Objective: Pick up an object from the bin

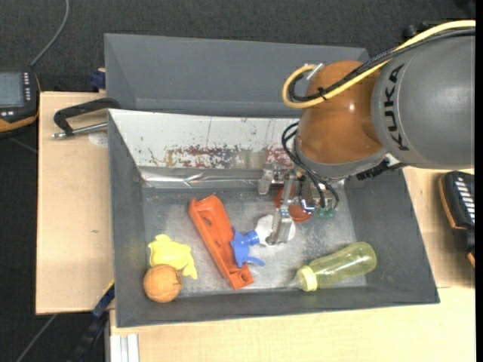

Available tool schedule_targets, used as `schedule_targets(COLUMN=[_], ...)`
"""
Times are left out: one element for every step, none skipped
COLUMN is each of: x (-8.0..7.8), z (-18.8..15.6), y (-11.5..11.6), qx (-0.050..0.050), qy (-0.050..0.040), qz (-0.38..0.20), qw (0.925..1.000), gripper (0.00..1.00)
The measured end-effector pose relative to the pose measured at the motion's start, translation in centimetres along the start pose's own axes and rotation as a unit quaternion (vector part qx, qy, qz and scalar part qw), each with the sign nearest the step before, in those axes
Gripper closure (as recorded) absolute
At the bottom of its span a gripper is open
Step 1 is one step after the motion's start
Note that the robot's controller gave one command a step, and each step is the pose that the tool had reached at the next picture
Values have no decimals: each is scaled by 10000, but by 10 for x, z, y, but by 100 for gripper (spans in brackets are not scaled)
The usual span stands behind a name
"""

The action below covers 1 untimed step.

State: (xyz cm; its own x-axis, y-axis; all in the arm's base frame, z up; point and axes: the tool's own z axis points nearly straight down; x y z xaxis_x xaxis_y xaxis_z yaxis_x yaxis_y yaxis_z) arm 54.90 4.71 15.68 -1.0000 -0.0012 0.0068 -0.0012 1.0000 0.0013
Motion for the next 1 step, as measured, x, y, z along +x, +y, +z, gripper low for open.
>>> schedule_targets(x=[-2], z=[-5], y=[0], qx=[-2], qy=[-43], qz=[5], qw=[10000], gripper=[0])
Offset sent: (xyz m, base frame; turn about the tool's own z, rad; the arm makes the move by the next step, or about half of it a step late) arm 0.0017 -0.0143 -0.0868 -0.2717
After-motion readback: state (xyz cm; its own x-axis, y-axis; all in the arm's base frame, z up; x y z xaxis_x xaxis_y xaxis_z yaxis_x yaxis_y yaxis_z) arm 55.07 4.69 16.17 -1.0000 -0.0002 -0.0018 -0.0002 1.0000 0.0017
